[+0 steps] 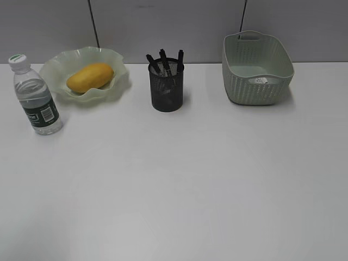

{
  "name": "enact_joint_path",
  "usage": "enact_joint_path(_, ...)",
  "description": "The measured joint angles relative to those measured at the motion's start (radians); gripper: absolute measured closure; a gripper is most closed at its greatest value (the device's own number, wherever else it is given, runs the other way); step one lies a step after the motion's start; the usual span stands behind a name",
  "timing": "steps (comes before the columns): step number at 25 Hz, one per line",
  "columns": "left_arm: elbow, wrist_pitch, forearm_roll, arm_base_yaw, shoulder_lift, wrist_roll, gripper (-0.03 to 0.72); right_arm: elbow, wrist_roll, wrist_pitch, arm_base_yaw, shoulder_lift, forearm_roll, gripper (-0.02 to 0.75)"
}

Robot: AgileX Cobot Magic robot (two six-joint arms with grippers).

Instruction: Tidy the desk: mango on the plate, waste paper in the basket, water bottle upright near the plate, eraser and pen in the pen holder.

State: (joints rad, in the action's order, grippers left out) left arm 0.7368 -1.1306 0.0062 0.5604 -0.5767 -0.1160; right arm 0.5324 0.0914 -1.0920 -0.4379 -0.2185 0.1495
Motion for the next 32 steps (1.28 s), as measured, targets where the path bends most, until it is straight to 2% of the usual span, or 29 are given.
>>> enact_joint_path(10,-0.156,0.003,-0.031,0.001,0.331,0.0,0.119,-0.022,-0.002,0.032,0.0,0.0,0.002,0.298)
enact_joint_path(15,-0.208,0.056,-0.032,0.001,0.342,0.0,0.119,-0.029,-0.002,0.043,0.0,0.0,-0.005,0.298)
enact_joint_path(23,-0.21,0.064,-0.072,0.001,0.338,0.062,0.119,-0.029,-0.091,0.049,0.0,0.0,-0.073,0.298)
enact_joint_path(32,-0.21,0.065,-0.085,0.001,0.334,0.081,0.118,-0.029,-0.101,0.05,0.0,0.0,-0.079,0.298)
